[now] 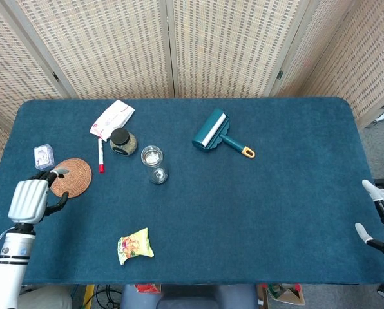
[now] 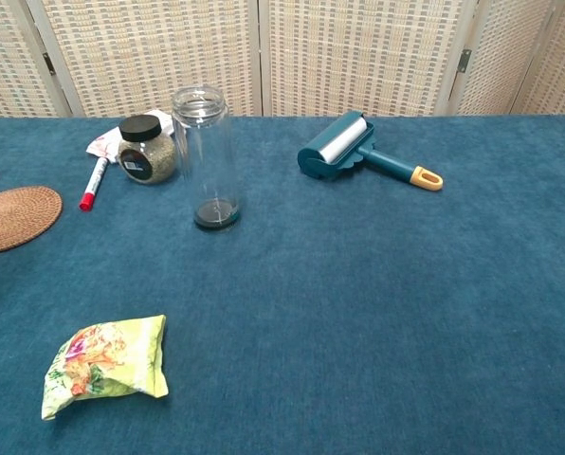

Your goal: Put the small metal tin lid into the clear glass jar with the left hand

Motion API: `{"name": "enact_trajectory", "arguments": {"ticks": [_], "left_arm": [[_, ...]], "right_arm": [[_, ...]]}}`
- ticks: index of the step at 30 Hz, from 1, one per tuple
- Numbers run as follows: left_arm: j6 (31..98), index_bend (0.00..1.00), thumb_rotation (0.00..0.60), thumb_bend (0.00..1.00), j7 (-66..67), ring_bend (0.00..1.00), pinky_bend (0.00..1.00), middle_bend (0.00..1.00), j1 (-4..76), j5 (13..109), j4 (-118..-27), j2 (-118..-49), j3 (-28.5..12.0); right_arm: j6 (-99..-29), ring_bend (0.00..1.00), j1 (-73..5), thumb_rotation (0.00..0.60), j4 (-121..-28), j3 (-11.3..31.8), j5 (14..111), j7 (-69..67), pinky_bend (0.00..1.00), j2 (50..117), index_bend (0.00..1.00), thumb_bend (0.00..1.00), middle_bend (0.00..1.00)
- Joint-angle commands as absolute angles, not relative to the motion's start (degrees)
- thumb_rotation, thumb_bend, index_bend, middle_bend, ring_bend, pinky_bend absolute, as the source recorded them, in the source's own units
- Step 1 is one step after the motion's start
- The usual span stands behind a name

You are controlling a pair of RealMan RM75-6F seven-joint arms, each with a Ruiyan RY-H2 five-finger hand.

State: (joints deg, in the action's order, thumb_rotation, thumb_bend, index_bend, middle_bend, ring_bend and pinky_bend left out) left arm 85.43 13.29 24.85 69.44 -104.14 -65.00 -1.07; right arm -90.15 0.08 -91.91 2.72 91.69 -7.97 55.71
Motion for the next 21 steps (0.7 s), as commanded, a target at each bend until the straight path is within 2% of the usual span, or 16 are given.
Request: {"name": "enact_trajectory", "arguments": {"ticks": [1,8,21], "left_arm": [[88.7,0.25,0.600,0.38,11.9,0.26,0.37,0.27,21.7,72.6,-102.4,-66.6,0.3],[89.5,0.25,0.600,0.38,11.8,0.26,0.36,0.27,18.2,74.6,-103.0,-66.7,1.0],[89.2,0.25,0.600,0.38,11.3,0.26,0.36,0.27,15.4,77.5,-103.6,-66.3,-0.4]], "right_arm": [[-89.9,0.04,-0.2,0.600,-92.1,2.6,91.9,-7.5,0.05,55.9,0.01,0.29,0.17],[-89.3,0.04,-0.6,0.600,-92.7,2.4,91.9,-6.6,0.05,56.0,0.01,0.29,0.17],[-90.6,0.04,0.1,0.600,-94.0,1.8,92.4,-5.2,0.05,55.8,0.01,0.29,0.17]]}}
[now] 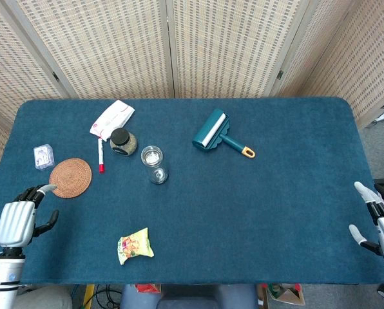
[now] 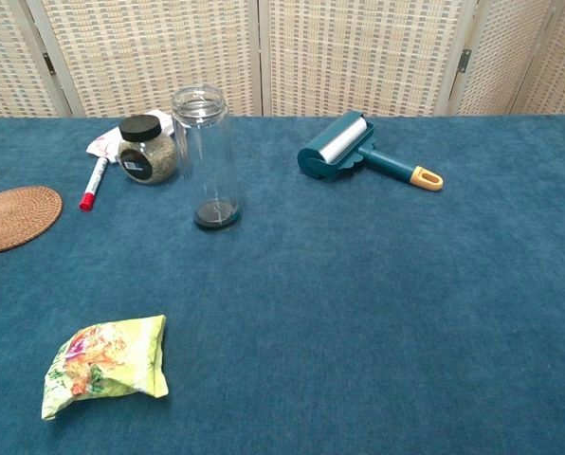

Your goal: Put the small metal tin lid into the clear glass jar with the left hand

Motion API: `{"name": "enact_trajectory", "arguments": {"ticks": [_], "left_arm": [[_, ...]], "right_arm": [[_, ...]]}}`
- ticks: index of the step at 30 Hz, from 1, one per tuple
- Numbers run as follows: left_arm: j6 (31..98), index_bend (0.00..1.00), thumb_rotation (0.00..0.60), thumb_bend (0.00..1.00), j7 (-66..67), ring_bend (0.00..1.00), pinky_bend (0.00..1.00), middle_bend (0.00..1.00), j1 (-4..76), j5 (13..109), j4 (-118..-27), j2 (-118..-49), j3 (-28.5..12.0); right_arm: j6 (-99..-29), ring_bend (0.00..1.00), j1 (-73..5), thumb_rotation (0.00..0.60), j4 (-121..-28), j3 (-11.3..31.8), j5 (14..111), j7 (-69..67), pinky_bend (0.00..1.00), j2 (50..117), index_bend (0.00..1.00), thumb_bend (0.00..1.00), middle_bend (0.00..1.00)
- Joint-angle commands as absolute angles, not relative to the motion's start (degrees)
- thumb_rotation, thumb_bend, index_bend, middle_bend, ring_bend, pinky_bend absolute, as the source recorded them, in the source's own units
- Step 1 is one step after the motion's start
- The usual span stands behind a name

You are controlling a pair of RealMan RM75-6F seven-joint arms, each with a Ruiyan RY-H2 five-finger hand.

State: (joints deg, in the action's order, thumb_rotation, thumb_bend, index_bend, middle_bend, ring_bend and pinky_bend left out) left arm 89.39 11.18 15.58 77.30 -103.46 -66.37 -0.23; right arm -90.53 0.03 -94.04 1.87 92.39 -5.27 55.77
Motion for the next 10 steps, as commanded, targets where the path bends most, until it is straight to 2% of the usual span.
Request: {"name": "enact_trajectory", "arguments": {"ticks": [1,10], "left_arm": [[89.1,0.25,0.600,0.38,11.4,0.26,0.36,0.27,15.3,77.7,-103.6,-66.3,-0.5],[88.4,0.26,0.600,0.38,11.6,0.26,0.36,0.27,14.1,78.6,-103.2,-66.8,-1.5]], "right_arm": [[-90.5,0.04,0.0,0.600,-94.0,1.8,92.4,-5.2,0.05,55.8,0.01,0.29,0.17],[-90.0,0.04,-0.3,0.600,-93.8,1.8,92.2,-5.1,0.05,56.0,0.01,0.29,0.17]]}}
